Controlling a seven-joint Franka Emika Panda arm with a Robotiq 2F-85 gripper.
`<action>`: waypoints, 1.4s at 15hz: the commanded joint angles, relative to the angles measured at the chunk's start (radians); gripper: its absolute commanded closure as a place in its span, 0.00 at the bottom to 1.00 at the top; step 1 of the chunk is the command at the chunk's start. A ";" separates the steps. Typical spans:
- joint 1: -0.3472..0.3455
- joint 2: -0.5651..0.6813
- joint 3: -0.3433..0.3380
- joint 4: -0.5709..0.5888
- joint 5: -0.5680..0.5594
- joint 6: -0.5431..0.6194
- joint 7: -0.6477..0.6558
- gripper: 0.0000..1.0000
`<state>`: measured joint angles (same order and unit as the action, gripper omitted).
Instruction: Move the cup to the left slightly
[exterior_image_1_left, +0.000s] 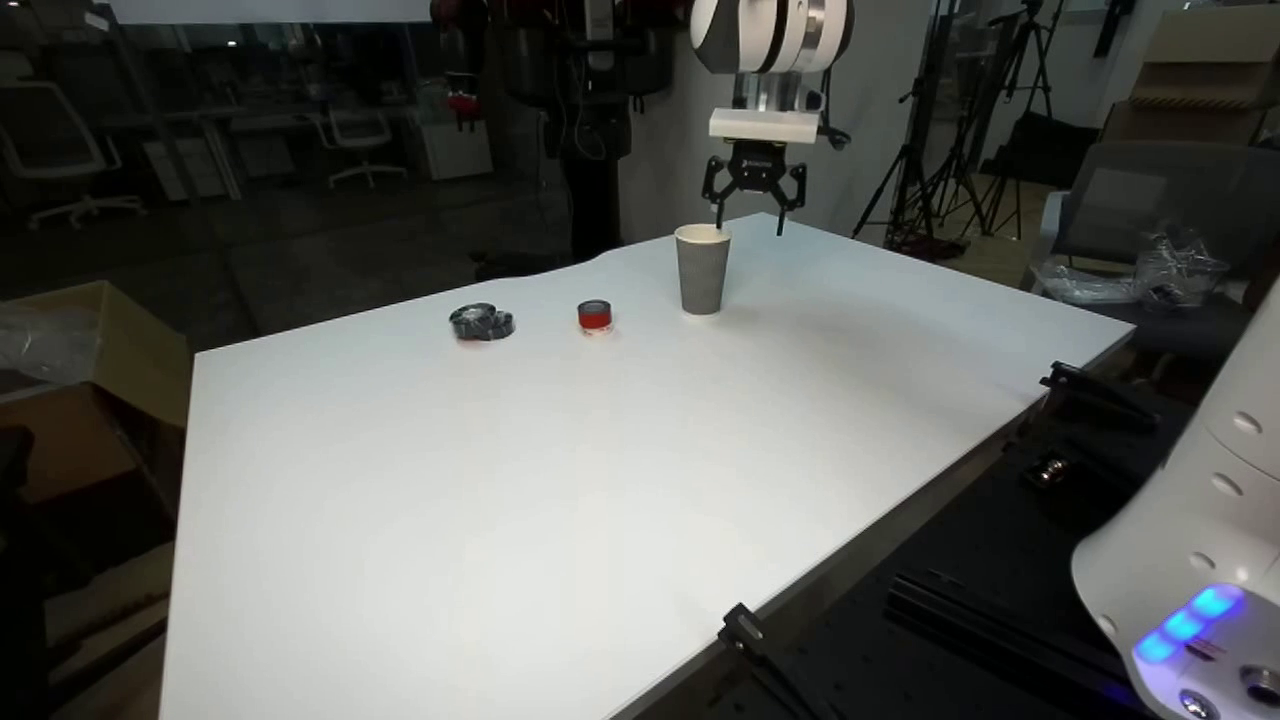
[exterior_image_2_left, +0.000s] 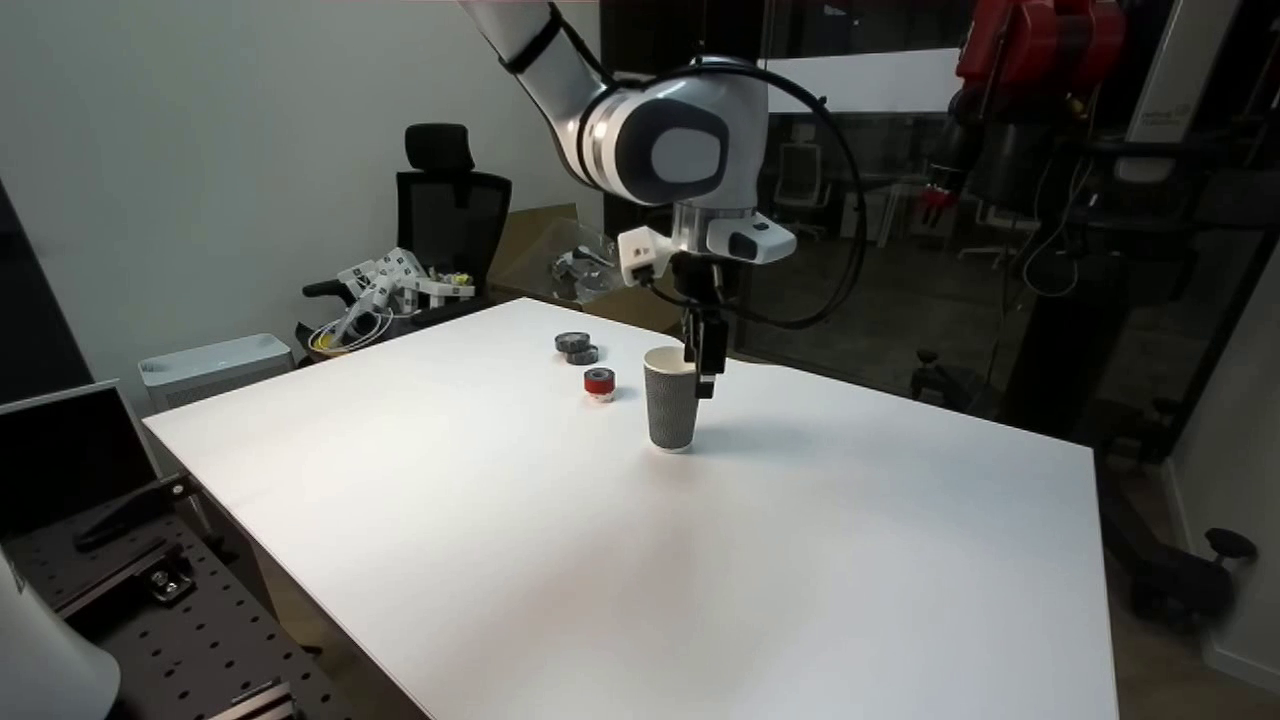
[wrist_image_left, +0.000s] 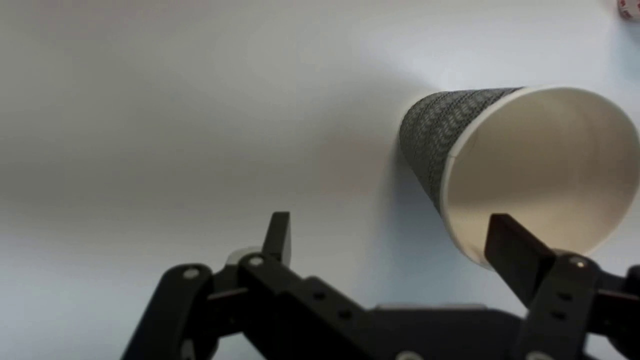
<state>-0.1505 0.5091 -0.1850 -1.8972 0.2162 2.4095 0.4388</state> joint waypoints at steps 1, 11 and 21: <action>0.023 0.060 0.003 0.114 -0.022 -0.059 0.016 0.00; 0.037 0.079 0.011 0.125 -0.007 -0.059 0.002 0.00; 0.034 0.095 0.006 0.121 -0.008 -0.050 0.010 0.77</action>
<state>-0.1168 0.5993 -0.1770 -1.7812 0.2080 2.3628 0.4388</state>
